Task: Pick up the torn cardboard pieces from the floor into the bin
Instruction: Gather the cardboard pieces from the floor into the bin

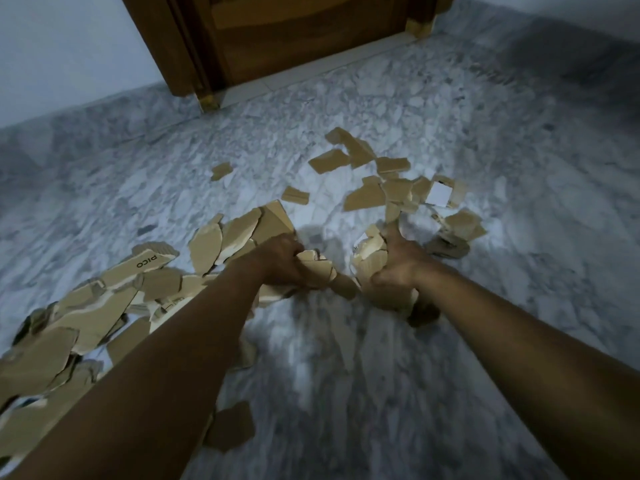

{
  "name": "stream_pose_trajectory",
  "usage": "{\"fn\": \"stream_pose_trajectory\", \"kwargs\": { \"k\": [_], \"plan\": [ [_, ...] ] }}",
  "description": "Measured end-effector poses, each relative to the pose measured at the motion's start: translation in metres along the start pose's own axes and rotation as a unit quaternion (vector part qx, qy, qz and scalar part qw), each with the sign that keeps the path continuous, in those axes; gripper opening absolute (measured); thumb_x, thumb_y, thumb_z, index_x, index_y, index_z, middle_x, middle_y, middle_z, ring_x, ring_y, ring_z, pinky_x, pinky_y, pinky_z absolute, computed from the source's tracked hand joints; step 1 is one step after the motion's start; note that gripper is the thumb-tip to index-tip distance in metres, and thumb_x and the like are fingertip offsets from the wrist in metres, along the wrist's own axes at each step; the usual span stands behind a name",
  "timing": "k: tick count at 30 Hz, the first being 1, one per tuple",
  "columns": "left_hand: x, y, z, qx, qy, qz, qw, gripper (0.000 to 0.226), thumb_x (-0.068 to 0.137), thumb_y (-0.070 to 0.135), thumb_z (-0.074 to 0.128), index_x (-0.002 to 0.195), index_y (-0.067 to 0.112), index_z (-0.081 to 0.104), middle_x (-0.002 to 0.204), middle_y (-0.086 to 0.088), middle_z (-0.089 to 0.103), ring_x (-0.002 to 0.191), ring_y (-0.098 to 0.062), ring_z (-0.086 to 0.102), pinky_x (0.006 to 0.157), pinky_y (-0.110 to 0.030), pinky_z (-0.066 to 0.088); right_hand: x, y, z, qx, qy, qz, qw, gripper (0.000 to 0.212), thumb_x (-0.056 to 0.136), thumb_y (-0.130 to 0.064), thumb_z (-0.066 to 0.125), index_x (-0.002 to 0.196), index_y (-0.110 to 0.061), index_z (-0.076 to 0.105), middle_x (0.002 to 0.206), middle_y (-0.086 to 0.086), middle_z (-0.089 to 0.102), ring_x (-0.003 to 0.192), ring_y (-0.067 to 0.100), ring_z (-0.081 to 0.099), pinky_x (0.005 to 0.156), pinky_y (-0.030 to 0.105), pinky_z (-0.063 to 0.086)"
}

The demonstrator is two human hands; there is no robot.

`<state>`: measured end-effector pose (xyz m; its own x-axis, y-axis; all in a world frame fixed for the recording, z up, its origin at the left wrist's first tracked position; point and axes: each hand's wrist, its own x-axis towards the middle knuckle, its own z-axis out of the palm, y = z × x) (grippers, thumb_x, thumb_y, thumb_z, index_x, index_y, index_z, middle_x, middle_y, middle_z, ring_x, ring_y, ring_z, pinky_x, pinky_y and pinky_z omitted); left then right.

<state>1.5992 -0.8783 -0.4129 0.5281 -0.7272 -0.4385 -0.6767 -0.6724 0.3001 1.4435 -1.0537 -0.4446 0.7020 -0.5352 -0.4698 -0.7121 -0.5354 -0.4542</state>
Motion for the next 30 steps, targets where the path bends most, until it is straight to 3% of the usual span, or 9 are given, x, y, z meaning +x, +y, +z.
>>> {"fn": "stream_pose_trajectory", "kwargs": {
  "k": [4,9,14,16,19,22,26,28,30],
  "plan": [
    [0.02,0.031,0.01,0.007,-0.061,0.056,0.997,0.052,0.066,0.021,0.085,0.113,0.014,0.066,0.117,-0.009,0.064,0.106,-0.024,0.062,0.092,-0.039,0.052,-0.021,0.039,-0.024,-0.057,0.033,-0.028,0.997,0.087,0.076,-0.053,0.072,0.145,-0.035,0.022,0.129,0.011,0.057,0.095,0.033,0.058,0.071,0.035,0.044],
    [0.032,0.053,0.033,0.01,-0.064,0.059,0.996,0.06,0.071,0.03,0.082,0.125,0.012,0.062,0.126,-0.006,0.058,0.11,-0.024,0.06,0.089,-0.034,0.053,-0.022,0.067,0.013,-0.041,0.126,-0.033,0.991,0.042,0.084,-0.047,0.062,0.115,-0.021,0.051,0.104,0.005,0.062,0.084,0.026,0.054,0.066,0.031,0.039],
    [0.04,0.064,0.032,0.048,-0.084,0.11,0.989,0.061,0.073,0.029,0.08,0.128,0.013,0.06,0.131,-0.007,0.052,0.116,-0.023,0.054,0.097,-0.035,0.048,-0.005,0.08,0.002,-0.012,0.053,-0.067,0.996,0.027,0.086,-0.044,0.065,0.097,-0.022,0.055,0.086,-0.003,0.054,0.081,0.022,0.056,0.069,0.029,0.04],
    [0.042,0.07,0.043,0.077,-0.1,0.127,0.984,0.059,0.072,0.029,0.082,0.126,0.017,0.06,0.129,-0.004,0.05,0.115,-0.023,0.053,0.096,-0.031,0.045,0.004,0.082,-0.017,-0.001,0.033,-0.085,0.996,0.03,0.083,-0.043,0.071,0.091,-0.019,0.054,0.084,-0.002,0.055,0.079,0.022,0.056,0.068,0.029,0.04],
    [0.046,0.077,0.05,0.064,-0.098,0.131,0.984,0.049,0.073,0.028,0.081,0.117,0.026,0.06,0.122,-0.002,0.059,0.11,-0.022,0.057,0.086,-0.029,0.044,0.028,0.095,-0.048,-0.002,0.105,-0.076,0.992,0.043,0.07,-0.048,0.072,0.093,-0.015,0.057,0.09,0.005,0.06,0.082,0.024,0.058,0.071,0.035,0.049],
    [0.053,0.077,0.051,0.058,-0.114,0.118,0.985,0.049,0.074,0.026,0.08,0.118,0.024,0.057,0.119,-0.003,0.063,0.111,-0.024,0.059,0.089,-0.031,0.044,0.044,0.107,-0.053,-0.087,0.126,-0.06,0.986,0.057,0.062,-0.055,0.057,0.103,-0.016,0.06,0.098,0.011,0.063,0.092,0.032,0.061,0.084,0.042,0.052],
    [0.054,0.076,0.053,0.039,-0.132,0.096,0.986,0.049,0.074,0.03,0.082,0.114,0.019,0.054,0.112,-0.001,0.061,0.109,-0.025,0.058,0.084,-0.028,0.038,0.054,0.116,-0.03,-0.199,0.147,-0.057,0.967,0.07,0.064,-0.056,0.057,0.123,-0.018,0.054,0.098,0.014,0.06,0.087,0.035,0.057,0.078,0.042,0.052],
    [0.05,0.077,0.051,0.009,-0.129,0.066,0.989,0.048,0.072,0.028,0.084,0.113,0.018,0.061,0.109,-0.001,0.065,0.103,-0.02,0.061,0.084,-0.027,0.041,0.044,0.114,-0.023,-0.223,0.129,-0.084,0.963,0.066,0.063,-0.06,0.053,0.114,-0.018,0.057,0.096,0.015,0.059,0.085,0.032,0.056,0.08,0.041,0.051],
    [0.048,0.082,0.044,-0.015,-0.123,0.037,0.992,0.043,0.07,0.029,0.085,0.108,0.017,0.069,0.101,-0.001,0.07,0.095,-0.016,0.064,0.079,-0.025,0.043,0.029,0.112,-0.036,-0.124,0.093,-0.092,0.984,0.049,0.063,-0.054,0.064,0.1,-0.021,0.059,0.093,0.008,0.058,0.083,0.028,0.058,0.077,0.037,0.053]
  ]
}}
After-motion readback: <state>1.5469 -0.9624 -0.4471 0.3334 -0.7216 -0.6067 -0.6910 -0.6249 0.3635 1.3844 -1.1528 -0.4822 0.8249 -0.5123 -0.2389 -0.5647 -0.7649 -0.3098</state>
